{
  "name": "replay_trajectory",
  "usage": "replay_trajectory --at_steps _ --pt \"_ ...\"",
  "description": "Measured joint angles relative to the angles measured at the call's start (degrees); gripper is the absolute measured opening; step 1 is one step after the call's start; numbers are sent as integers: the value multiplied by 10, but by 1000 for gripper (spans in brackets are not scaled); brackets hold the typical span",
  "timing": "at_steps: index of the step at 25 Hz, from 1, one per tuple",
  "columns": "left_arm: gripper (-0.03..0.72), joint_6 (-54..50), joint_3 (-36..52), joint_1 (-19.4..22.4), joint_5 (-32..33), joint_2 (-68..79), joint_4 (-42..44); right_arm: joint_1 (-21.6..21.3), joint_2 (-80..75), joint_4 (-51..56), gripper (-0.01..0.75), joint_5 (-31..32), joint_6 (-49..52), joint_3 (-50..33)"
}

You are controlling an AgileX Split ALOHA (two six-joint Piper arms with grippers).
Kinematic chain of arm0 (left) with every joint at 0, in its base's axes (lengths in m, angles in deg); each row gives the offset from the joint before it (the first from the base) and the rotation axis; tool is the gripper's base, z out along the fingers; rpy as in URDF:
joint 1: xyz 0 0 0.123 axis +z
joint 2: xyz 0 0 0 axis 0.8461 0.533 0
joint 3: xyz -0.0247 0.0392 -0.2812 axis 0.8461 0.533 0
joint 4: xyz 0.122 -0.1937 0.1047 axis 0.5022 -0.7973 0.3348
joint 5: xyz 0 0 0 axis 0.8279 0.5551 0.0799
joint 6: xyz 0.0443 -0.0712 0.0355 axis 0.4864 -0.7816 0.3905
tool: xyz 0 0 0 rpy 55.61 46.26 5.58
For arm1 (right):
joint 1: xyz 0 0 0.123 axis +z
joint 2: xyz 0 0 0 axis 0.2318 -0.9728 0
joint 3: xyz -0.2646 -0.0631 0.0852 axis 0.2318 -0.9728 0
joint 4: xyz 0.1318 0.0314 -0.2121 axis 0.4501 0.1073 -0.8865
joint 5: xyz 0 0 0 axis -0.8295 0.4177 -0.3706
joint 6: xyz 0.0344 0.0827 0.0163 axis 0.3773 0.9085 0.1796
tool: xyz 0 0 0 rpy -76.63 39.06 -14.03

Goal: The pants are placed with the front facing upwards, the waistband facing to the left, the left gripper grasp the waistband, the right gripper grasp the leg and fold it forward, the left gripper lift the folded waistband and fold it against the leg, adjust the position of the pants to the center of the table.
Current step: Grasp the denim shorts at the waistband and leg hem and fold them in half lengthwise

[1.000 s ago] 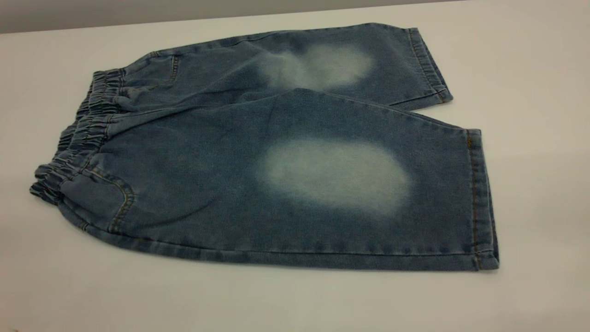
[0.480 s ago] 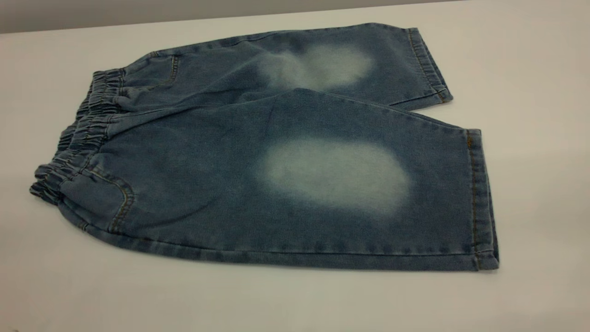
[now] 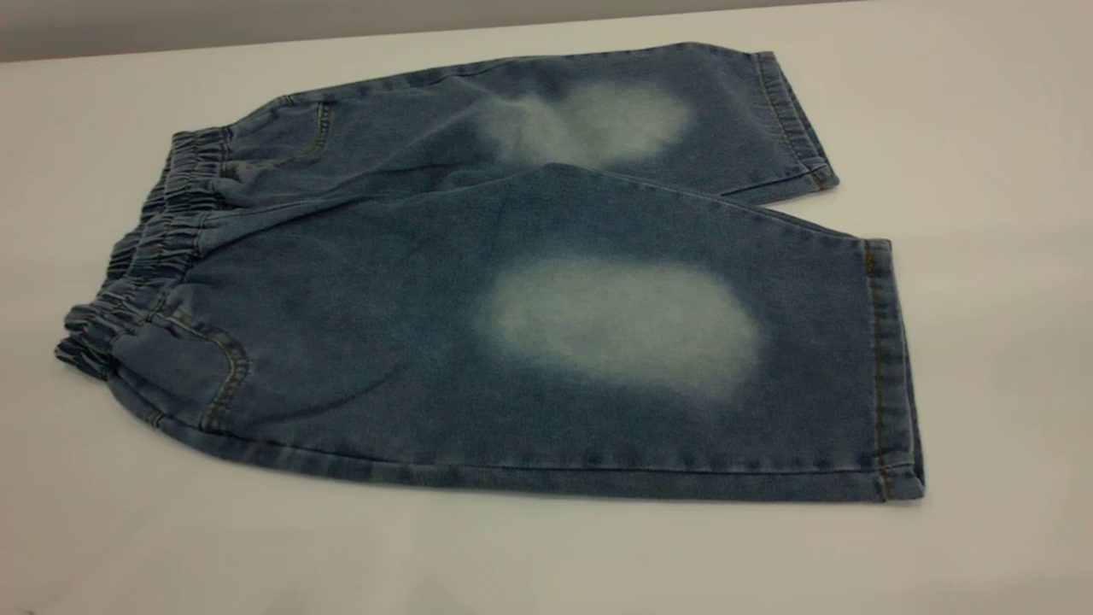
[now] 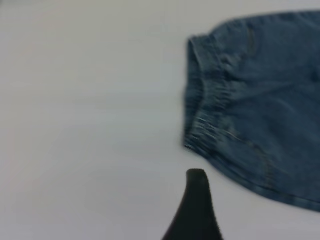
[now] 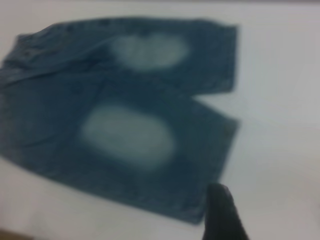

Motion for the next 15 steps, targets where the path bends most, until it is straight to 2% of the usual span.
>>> replay_trajectory --at_steps 6,12,15 --pt "530 14 0 0 -67 156 -75 1 -135 110 351 -52 -60 -1" --pt "530 27 -1 4 -135 299 -73 1 -268 111 351 -95 -57 -1" --pt "530 22 -1 20 -159 364 -60 1 -328 111 351 -118 -60 -1"
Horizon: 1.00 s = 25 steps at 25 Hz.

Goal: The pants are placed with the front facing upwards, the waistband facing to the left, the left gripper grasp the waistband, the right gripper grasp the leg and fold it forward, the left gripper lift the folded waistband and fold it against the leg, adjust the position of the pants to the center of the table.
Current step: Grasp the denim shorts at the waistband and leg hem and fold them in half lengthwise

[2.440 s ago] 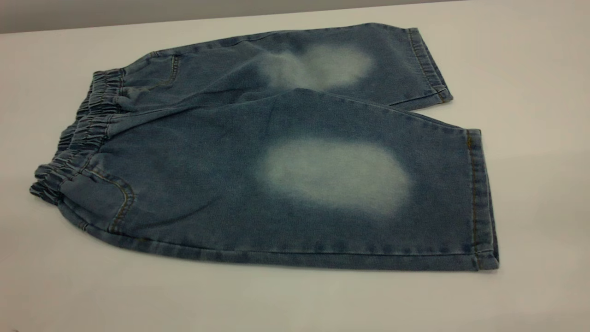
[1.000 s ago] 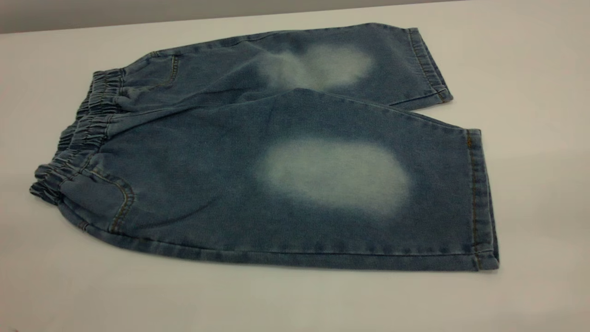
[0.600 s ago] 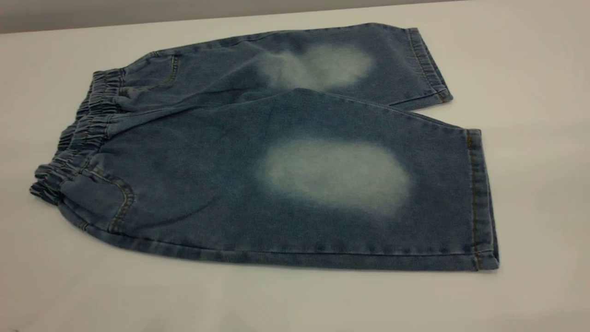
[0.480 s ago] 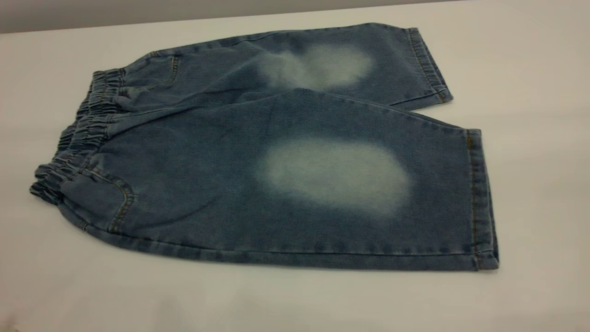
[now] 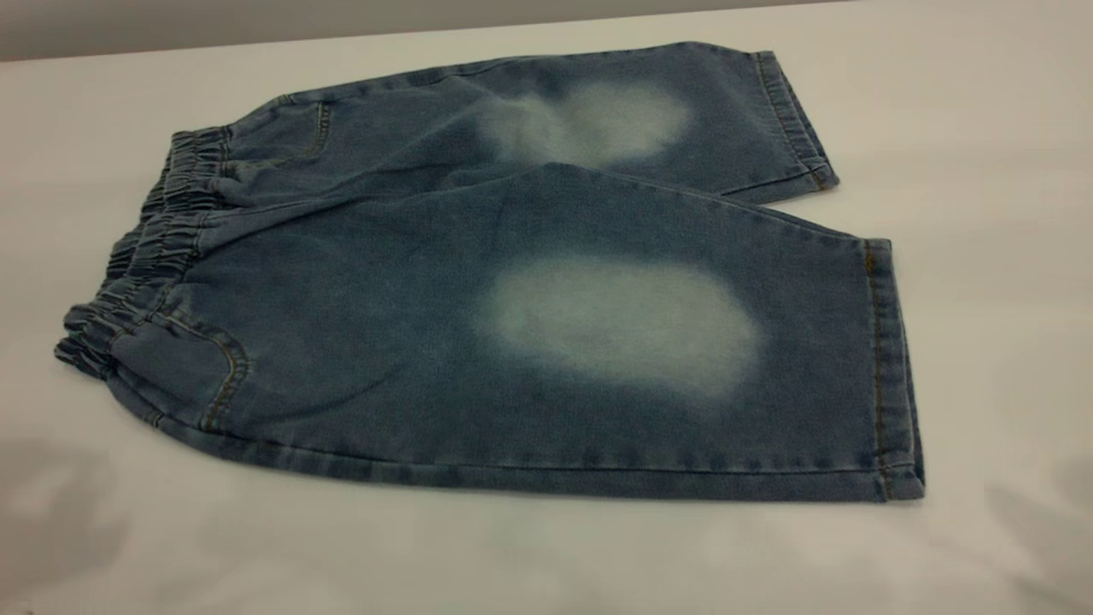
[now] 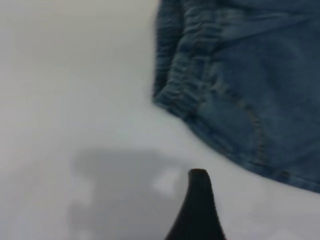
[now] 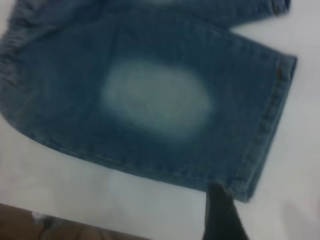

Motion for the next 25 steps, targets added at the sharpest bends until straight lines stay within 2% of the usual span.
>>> replay_trajectory --at_steps 5,12,16,25 --pt "529 5 -9 78 -1 107 -10 0 -82 11 351 -36 -17 0" --pt "529 95 -64 182 3 246 -135 0 -132 16 351 -75 -19 0" --pt "529 172 -97 207 21 323 -225 0 -134 29 351 -103 -19 0" --pt "527 255 -154 207 54 503 -328 0 -134 39 351 -122 -34 0"
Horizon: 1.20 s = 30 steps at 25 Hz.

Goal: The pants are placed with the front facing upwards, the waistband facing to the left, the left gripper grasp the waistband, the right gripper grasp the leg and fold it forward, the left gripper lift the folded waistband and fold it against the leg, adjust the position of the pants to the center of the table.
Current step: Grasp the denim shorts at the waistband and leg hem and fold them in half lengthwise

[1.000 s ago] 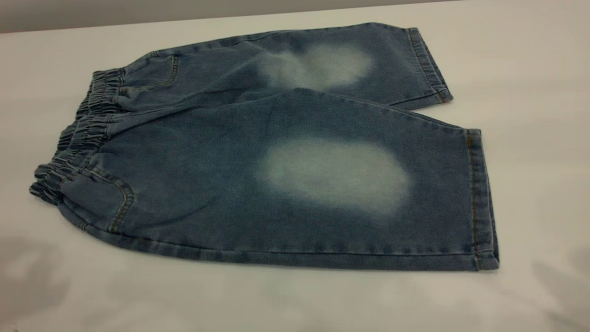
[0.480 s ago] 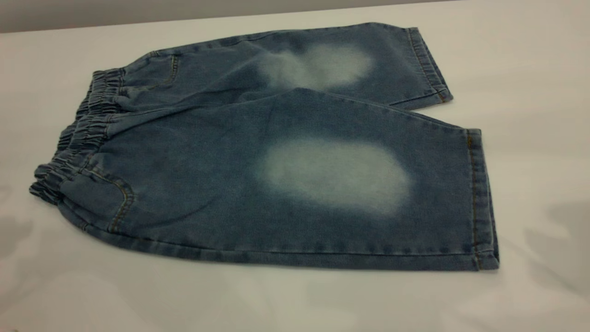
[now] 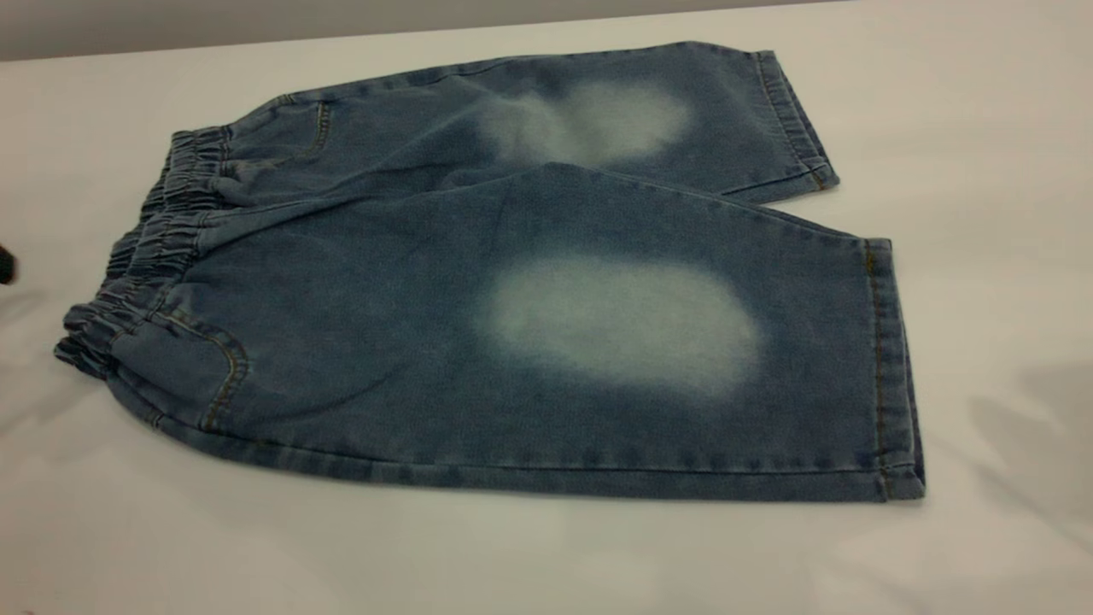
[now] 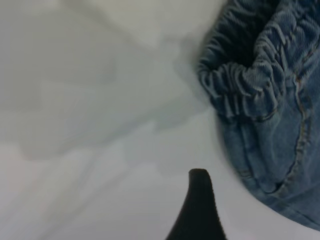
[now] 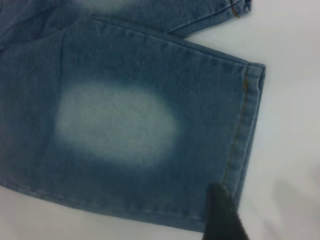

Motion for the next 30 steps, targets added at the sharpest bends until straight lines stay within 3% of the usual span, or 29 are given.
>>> replay_trajectory --at_steps 20,30 --pt "498 0 -35 -2 -9 119 -54 0 0 -2 351 -5 -13 0" --pt "482 23 -35 -2 -55 130 -108 0 0 -2 351 -5 -14 0"
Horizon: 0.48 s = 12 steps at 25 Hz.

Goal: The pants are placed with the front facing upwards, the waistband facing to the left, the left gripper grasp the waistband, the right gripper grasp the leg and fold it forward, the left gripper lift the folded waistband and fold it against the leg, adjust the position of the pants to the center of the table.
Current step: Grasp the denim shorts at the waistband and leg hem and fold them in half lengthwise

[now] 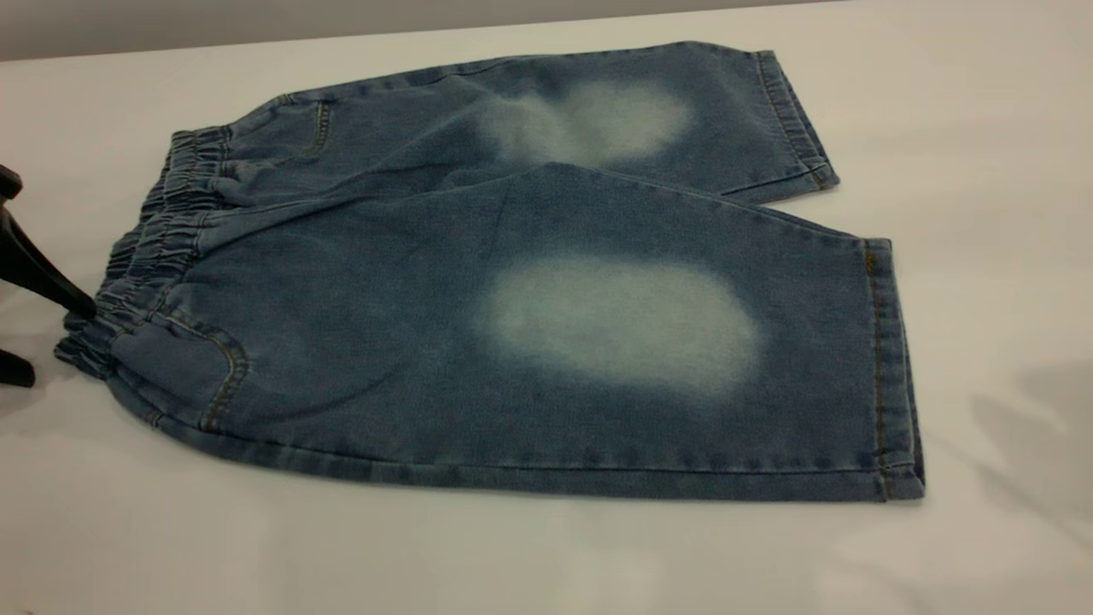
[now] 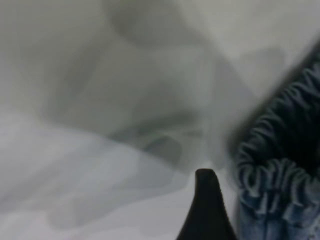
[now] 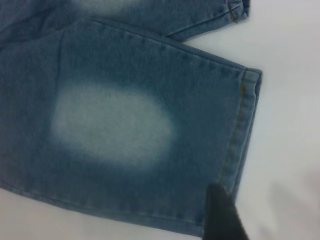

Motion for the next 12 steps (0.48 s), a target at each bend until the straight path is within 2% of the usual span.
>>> replay_trajectory --at_steps 12 --pt "477 26 0 0 9 0 -18 0 0 0 351 0 1 0"
